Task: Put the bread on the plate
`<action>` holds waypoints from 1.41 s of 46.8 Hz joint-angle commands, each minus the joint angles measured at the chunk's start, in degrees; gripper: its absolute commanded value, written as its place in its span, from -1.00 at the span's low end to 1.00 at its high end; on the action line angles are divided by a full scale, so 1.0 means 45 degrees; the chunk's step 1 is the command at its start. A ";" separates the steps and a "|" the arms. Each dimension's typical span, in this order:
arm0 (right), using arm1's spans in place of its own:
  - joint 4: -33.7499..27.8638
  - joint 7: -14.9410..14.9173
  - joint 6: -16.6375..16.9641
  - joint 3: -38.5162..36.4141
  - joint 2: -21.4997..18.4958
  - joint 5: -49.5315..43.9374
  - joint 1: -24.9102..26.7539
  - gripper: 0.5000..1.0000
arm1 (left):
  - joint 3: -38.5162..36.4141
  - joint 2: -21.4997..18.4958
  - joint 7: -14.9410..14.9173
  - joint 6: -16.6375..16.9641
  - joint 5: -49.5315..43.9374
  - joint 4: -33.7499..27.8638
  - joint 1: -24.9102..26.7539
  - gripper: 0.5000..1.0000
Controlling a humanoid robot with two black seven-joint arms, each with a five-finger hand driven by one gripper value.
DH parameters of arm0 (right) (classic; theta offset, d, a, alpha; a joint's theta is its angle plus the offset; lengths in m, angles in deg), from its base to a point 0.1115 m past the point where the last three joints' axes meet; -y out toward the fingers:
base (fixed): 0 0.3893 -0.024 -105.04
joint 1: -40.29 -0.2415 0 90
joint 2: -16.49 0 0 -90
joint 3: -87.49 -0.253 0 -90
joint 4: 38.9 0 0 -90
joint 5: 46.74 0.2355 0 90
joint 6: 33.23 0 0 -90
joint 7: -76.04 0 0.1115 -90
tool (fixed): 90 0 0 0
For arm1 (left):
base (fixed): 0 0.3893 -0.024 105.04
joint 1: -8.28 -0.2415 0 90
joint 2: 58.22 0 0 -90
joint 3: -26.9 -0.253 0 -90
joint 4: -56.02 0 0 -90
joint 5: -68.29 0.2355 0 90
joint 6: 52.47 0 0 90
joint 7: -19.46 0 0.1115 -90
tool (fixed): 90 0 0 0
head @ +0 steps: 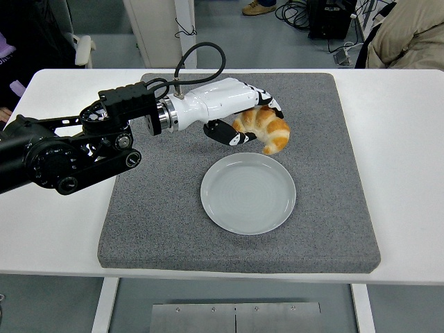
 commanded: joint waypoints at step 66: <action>0.0000 0.0000 0.0004 0.0000 0.0000 0.0000 0.0000 1.00 | -0.1554 0.0212 0.0056 0.2246 0.1352 0.0111 -0.2085 -1.00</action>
